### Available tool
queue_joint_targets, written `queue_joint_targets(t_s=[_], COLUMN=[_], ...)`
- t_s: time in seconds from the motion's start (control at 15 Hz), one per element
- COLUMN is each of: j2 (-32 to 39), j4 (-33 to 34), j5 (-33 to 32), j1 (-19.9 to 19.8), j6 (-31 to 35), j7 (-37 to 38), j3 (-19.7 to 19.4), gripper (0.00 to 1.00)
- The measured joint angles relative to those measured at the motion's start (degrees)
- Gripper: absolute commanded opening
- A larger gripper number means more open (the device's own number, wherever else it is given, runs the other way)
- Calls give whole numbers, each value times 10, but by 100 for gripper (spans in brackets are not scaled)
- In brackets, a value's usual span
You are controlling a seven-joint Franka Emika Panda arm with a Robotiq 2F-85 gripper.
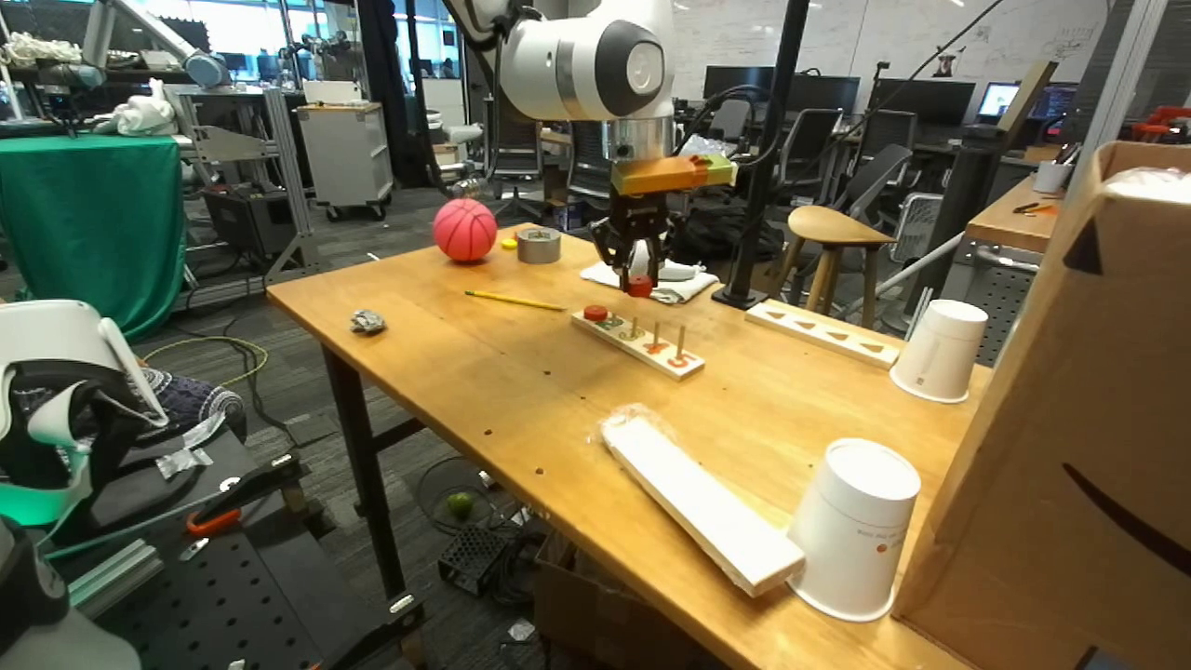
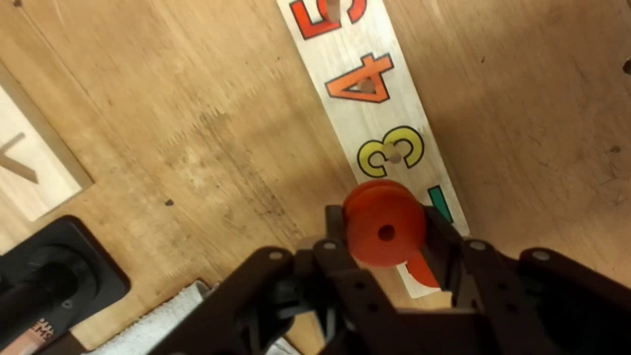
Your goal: Move the circles to the far right on the wooden object
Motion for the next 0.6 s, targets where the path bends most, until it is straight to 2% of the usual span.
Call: queue_joint_targets(t_s=[0.6], j2=[-30], j4=[-3], j5=[-12], j1=[-11], j6=[-30], j7=[80], j3=[-46], gripper=[21])
